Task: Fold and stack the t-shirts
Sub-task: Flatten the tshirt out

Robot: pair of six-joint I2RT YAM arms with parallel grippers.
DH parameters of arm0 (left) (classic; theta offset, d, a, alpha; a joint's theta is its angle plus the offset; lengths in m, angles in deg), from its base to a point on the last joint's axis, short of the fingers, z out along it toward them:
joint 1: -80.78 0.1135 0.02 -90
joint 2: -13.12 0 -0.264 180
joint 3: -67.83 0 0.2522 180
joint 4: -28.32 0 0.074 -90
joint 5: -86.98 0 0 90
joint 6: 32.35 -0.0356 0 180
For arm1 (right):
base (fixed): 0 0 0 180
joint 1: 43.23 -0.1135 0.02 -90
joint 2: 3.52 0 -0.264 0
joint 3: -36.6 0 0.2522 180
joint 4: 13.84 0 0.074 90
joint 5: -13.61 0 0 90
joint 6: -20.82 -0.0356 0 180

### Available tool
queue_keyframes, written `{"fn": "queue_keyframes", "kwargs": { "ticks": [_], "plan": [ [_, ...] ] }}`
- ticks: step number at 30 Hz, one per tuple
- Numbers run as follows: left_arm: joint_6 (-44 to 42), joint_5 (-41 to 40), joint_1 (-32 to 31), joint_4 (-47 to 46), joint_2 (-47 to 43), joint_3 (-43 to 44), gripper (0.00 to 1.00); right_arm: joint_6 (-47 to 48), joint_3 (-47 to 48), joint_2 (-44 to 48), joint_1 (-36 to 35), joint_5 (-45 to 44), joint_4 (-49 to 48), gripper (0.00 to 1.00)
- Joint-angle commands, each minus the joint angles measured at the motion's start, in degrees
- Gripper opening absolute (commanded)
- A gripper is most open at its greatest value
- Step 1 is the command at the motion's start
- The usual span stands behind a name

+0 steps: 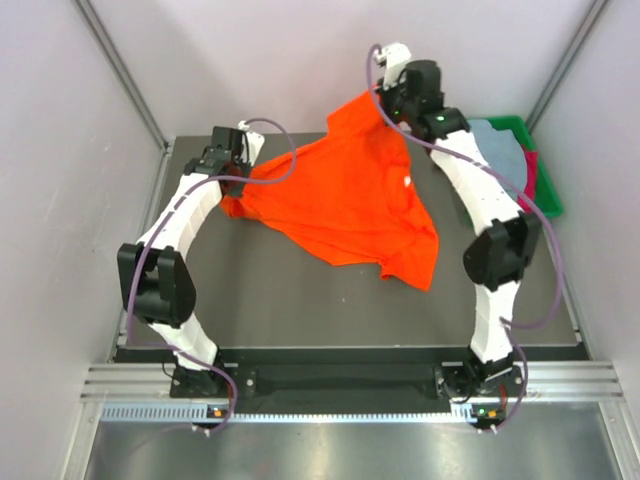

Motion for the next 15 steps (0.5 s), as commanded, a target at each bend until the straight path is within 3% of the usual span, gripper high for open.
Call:
{"fn": "queue_keyframes", "kwargs": {
  "ticks": [1, 9, 15],
  "plan": [
    [-1.9, 0.0, 0.1, -1.1, -2.7, 3.2, 0.0, 0.3, -1.9, 8.4, 0.7, -0.7, -1.6, 0.0],
    [1.4, 7.5, 0.1, 5.0, -14.8, 2.2, 0.0, 0.8, -18.6, 30.8, -0.1, 0.7, 0.8, 0.0],
    [-3.4, 8.8, 0.1, -7.2, -27.0, 2.1, 0.0, -0.1, -26.8, 46.1, -0.1, -2.4, -3.8, 0.0]
  ]
}}
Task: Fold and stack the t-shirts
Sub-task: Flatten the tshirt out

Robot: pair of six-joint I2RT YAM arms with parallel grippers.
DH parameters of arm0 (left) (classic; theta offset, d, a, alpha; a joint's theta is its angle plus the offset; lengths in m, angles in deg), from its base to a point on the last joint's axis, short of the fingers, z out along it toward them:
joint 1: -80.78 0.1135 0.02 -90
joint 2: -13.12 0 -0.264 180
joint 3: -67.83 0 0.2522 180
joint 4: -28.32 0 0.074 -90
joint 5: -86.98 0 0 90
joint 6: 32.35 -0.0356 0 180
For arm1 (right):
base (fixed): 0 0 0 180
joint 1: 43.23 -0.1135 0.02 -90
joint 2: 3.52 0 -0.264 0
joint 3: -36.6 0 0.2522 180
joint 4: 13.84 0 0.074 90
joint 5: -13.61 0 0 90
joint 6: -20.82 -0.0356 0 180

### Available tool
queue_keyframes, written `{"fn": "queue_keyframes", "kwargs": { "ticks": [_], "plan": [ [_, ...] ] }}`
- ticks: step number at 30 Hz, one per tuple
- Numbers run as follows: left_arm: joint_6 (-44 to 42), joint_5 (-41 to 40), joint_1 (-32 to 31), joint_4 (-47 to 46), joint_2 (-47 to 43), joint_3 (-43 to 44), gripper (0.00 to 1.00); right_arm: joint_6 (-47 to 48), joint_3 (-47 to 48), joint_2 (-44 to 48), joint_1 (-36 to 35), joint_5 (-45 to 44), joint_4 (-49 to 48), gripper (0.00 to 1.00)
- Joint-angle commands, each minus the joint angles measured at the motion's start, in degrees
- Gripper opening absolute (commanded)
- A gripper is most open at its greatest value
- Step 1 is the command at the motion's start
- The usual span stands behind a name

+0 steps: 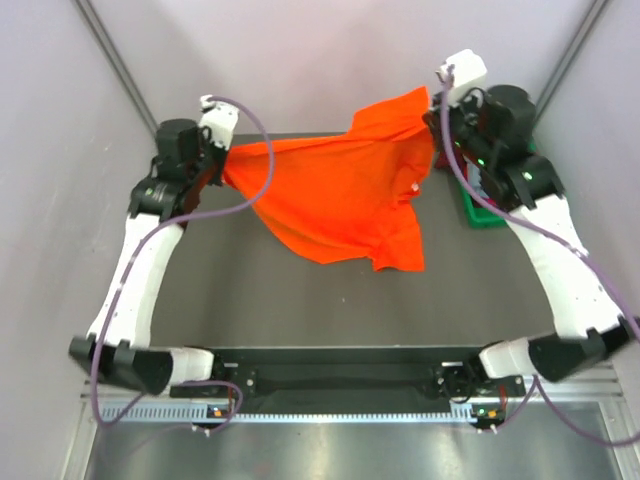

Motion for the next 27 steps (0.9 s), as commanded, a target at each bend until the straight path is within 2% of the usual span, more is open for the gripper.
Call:
{"fn": "queue_keyframes", "kwargs": {
  "ticks": [1, 5, 11, 15, 17, 20, 27],
  "plan": [
    [-3.8, 1.9, 0.2, -11.0, -7.0, 1.3, 0.0, -0.8, -1.9, 10.2, 0.0, -2.4, -5.8, 0.0],
    [-4.8, 2.7, 0.1, -12.1, -9.2, 6.5, 0.0, -1.2, -0.5, 15.8, 1.3, -4.0, -2.9, 0.0],
    [-5.2, 4.6, 0.1, -15.7, -13.4, 8.4, 0.0, 1.7, 8.2, 20.2, 6.0, -6.4, -0.7, 0.0],
    [-8.1, -2.4, 0.3, -19.4, -12.8, 7.7, 0.0, 2.4, 14.2, 18.9, 9.7, -10.6, -1.4, 0.0],
    [-10.4, -8.2, 0.3, -21.5, -12.1, 5.0, 0.0, 5.0, 13.1, 18.2, 9.7, -15.5, -2.7, 0.0],
    [-13.2, -11.4, 0.3, -23.1, -9.3, 0.2, 0.0, 6.3, 9.4, 15.7, 10.0, -17.5, -3.4, 0.0],
    [-12.7, -7.4, 0.3, -18.7, -1.7, -7.0, 0.0, -0.1, -3.9, 9.2, 12.4, -12.3, -9.0, 0.0]
  ]
}}
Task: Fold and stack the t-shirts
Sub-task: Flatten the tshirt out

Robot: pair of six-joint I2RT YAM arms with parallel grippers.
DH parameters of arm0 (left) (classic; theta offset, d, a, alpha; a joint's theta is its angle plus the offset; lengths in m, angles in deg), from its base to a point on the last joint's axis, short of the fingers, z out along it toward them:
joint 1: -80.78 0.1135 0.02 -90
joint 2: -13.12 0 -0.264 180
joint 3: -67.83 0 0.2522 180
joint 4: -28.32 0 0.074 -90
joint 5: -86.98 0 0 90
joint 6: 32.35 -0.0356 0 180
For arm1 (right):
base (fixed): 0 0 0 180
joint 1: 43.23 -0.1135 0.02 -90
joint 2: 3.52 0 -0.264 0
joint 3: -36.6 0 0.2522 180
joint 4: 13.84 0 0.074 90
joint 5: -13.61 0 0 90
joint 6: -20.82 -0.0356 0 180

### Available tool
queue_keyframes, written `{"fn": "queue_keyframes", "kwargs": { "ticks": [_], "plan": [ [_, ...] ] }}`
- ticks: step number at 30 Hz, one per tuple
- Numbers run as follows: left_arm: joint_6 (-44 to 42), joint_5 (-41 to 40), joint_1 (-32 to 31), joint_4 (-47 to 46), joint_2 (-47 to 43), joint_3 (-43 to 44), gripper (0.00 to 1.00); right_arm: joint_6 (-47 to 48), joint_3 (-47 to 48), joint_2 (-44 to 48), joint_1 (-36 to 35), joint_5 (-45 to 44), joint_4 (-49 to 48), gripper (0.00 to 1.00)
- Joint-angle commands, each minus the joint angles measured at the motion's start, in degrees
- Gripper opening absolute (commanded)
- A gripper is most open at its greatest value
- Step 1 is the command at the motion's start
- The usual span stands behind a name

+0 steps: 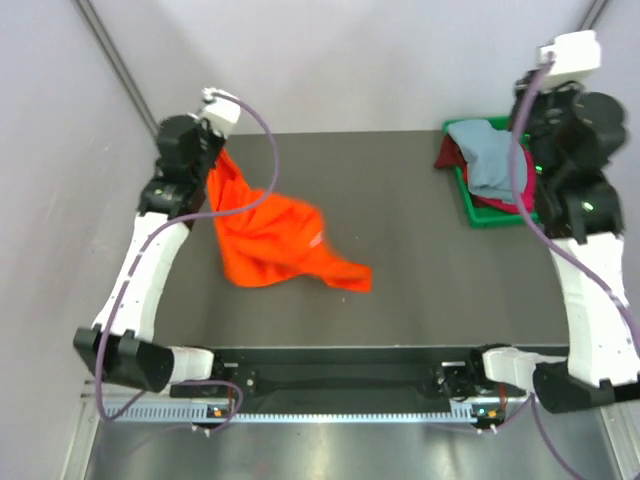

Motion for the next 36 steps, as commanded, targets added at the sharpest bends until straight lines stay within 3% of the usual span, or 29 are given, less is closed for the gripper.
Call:
{"fn": "queue_keyframes", "kwargs": {
  "ticks": [1, 4, 8, 9, 10, 11, 12, 14, 18, 21, 28, 33, 35, 36],
  "plan": [
    [-1.8, -1.2, 0.0, -0.3, 1.8, -7.0, 0.0, -2.5, -6.6, -4.9, 1.2, 0.5, -4.4, 0.0],
    [-0.8, 1.0, 0.0, 0.8, 3.4, -8.6, 0.0, -6.8, -10.3, -8.8, 1.2, 2.5, -4.5, 0.0],
    [3.1, 4.7, 0.0, 6.6, 5.1, -8.3, 0.0, -10.6, -14.7, -12.4, 0.8, 17.6, -2.9, 0.0],
    [3.5, 7.2, -0.1, 7.6, 5.2, -8.4, 0.0, -10.4, -15.3, -13.2, 0.4, 20.1, -1.9, 0.12],
    [4.0, 8.7, -0.1, 8.6, 5.1, -8.7, 0.0, -10.1, -15.8, -13.2, 0.1, 22.3, -1.7, 0.34],
    [5.4, 10.6, -0.5, 11.1, 4.8, -8.9, 0.0, -10.1, -17.2, -13.1, -0.4, 22.3, -1.7, 0.77],
    [5.8, 13.0, -0.9, 12.4, 4.3, -8.9, 0.0, -10.2, -17.6, -12.7, -0.8, 22.4, -1.6, 0.88],
    [7.3, 20.3, -3.9, 16.4, 2.1, -9.2, 0.0, -10.8, -18.4, -11.5, -0.9, 21.8, -1.9, 1.0],
    [14.9, 21.1, -12.9, 12.8, -5.3, -9.4, 0.0, -11.5, -22.0, -7.7, -1.0, 20.9, -2.1, 1.0],
    [19.5, 23.0, -14.3, 13.2, -3.3, -0.6, 0.0, -10.4, -25.9, -4.3, -2.0, 21.1, -1.7, 1.0],
    [20.1, 25.8, -18.7, 11.4, 10.3, 34.5, 0.0, -11.2, -30.0, -1.1, -1.1, 17.0, -2.4, 1.0],
    [21.3, 25.0, -20.3, 11.1, 21.2, 53.7, 0.0, -11.3, -29.6, 0.4, 0.2, 17.2, -2.2, 1.0],
    [21.3, 25.0, -20.3, 11.1, 21.1, 52.5, 0.0, -11.1, -29.7, 0.8, 0.5, 17.8, -1.6, 1.0],
    [21.3, 25.0, -20.3, 11.1, 19.3, 46.9, 0.0, -10.9, -29.9, 1.1, 0.8, 18.3, -1.4, 1.0]
  ]
}}
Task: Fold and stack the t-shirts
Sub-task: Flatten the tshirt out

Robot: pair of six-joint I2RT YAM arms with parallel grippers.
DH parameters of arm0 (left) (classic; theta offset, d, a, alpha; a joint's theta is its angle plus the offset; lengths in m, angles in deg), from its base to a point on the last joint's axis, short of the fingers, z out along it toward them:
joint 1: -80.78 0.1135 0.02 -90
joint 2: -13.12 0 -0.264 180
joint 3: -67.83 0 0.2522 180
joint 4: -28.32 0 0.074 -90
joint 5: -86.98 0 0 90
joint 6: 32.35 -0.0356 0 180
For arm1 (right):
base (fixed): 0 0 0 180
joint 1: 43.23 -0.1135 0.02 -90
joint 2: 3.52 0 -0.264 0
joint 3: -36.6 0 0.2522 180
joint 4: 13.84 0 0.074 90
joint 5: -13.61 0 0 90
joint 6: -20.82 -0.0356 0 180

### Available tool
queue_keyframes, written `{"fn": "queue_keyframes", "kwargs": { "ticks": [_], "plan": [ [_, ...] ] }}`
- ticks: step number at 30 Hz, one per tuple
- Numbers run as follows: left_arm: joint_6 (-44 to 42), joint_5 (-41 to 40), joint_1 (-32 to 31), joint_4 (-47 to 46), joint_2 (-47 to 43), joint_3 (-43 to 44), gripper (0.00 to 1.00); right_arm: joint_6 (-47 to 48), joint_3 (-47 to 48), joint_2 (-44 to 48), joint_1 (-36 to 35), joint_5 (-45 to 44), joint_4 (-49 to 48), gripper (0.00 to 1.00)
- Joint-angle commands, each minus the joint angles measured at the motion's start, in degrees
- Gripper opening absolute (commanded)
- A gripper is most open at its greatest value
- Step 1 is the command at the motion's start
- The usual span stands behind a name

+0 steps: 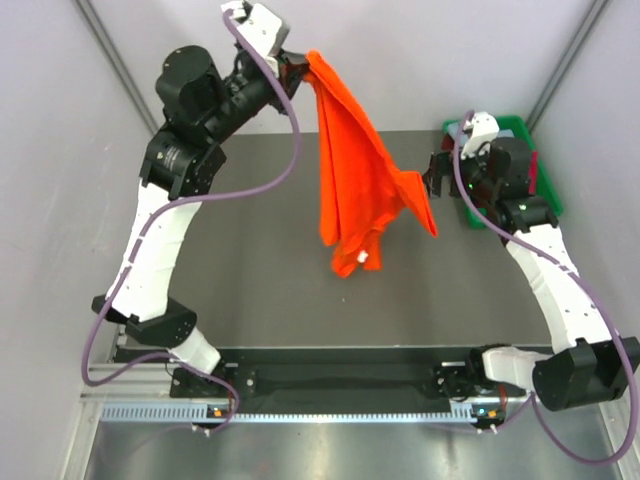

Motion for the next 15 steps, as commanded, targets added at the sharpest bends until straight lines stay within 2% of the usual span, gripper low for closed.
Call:
{"fn": "queue_keyframes", "kwargs": {
  "ticks": [1, 2, 3, 6, 7, 9, 13, 15],
  "plan": [
    [1.1, 0.5, 0.0, -0.1, -1.7, -7.5, 0.0, -0.1, 0.3, 3.0, 1.0, 1.5, -1.1, 1.0],
    [1.1, 0.5, 0.0, -0.1, -3.3, -11.6, 0.0, 0.0, -0.5, 3.2, 0.9, 1.8, -1.1, 1.0],
    [1.1, 0.5, 0.0, -0.1, -6.7, -21.6, 0.0, -0.4, -1.1, 3.5, 1.0, 1.8, -1.3, 1.0],
    [1.1, 0.5, 0.0, -0.1, -13.3, -36.7, 0.0, -0.8, -2.6, 4.1, 1.0, 2.5, -1.8, 1.0],
    [1.1, 0.5, 0.0, -0.1, -14.3, -45.7, 0.0, -0.8, -3.2, 4.1, 1.1, 2.6, -1.8, 1.0],
    [1.1, 0.5, 0.0, -0.1, -15.4, -55.8, 0.0, -0.2, -3.3, 3.7, 0.9, 4.4, -1.5, 1.0],
    [1.1, 0.5, 0.1, -0.1, -14.9, -69.2, 0.0, 2.9, -3.4, 0.8, 0.4, 14.4, 2.9, 1.0],
    [1.1, 0.5, 0.2, -0.1, -15.9, -73.9, 0.0, 7.6, -4.8, -0.8, -2.4, 15.6, 4.1, 1.0]
  ]
}}
